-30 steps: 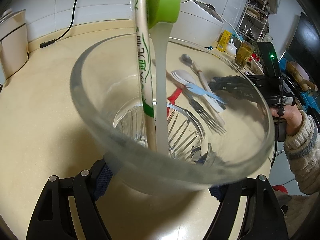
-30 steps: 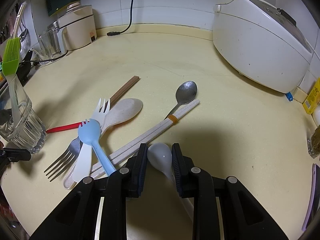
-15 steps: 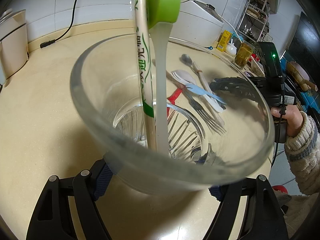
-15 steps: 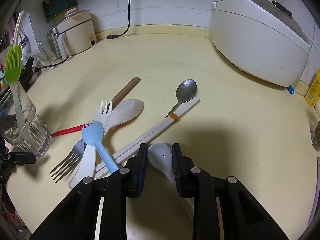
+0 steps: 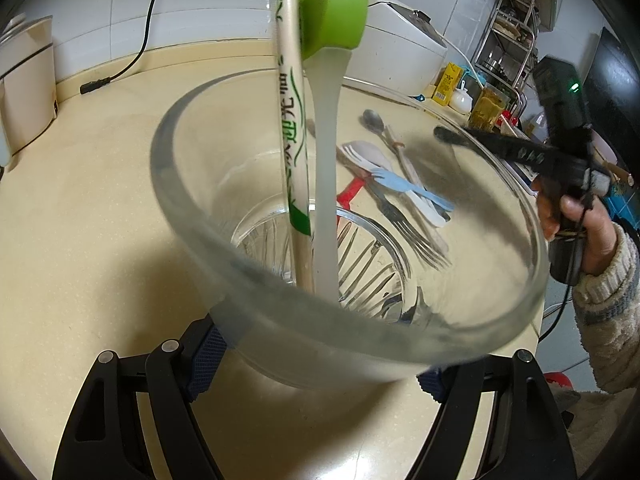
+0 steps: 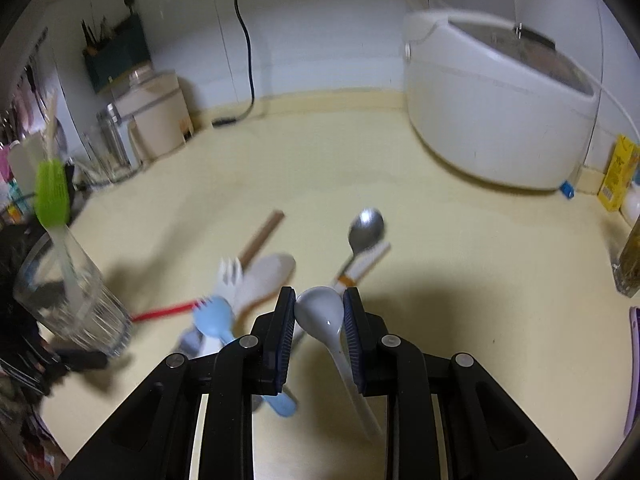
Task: Organize utensils
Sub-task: 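Lift the white plastic spoon and carry it toward the glass cup, then lower the white spoon into the glass cup and open the right tool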
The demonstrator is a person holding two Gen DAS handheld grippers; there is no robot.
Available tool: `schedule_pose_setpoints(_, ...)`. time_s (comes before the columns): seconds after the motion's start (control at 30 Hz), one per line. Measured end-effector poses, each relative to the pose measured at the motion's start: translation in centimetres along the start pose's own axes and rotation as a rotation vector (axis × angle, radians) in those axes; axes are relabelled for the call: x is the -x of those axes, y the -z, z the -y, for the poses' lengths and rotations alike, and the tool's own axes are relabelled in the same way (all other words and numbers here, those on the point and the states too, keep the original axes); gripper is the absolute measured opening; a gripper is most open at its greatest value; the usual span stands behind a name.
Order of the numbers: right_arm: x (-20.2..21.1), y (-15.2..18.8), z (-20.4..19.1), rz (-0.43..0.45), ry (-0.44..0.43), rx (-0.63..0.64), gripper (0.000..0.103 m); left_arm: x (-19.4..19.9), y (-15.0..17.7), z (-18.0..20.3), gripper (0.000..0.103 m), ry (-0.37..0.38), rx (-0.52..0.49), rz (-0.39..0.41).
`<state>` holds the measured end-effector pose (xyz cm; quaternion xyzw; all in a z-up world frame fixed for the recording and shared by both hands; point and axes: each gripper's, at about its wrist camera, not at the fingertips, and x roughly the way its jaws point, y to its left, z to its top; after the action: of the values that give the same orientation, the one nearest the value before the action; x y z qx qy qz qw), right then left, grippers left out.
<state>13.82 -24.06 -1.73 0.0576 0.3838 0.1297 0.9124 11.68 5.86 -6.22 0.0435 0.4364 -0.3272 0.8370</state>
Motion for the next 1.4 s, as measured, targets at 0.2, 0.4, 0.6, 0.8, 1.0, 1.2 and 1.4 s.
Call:
schedule_pose_setpoints(0.2,2.9,-2.0,-1.7,0.083,-0.095,-0.025,0.024,0.0,0.0,-0.1,0.082,0.004,0.002,0.001)
schedule_pose_setpoints(0.4,4.9,-4.1,-4.7,0.135,-0.248,-0.034,0.024,0.0,0.1,-0.4,0.082,0.012,0.008,0.003)
schedule_pose_setpoints(0.6,5.7,-6.1,-8.1,0.192,-0.460,-0.062,0.024,-0.2,0.1,-0.5,0.082,0.011,0.005,0.002)
schedule_pose_setpoints(0.8,6.6,-6.7,-11.7,0.236,-0.584,-0.043,0.024,-0.2,0.0,-0.5,0.082,0.011,0.005,0.002)
schedule_pose_setpoints(1.0,4.8,-5.5,-13.8,0.184,-0.570,-0.006,0.024,-0.2,0.0,-0.7,0.082,0.018,0.010,0.003)
schedule_pose_setpoints(1.2,2.5,-3.5,-14.7,0.101,-0.516,0.032,0.024,-0.2,0.0,-0.7,0.082,0.020,0.011,0.003)
schedule_pose_setpoints(1.4,1.4,-2.3,-15.0,0.060,-0.495,0.034,0.025,-0.2,-0.1,-0.6,0.082,0.016,0.007,0.002)
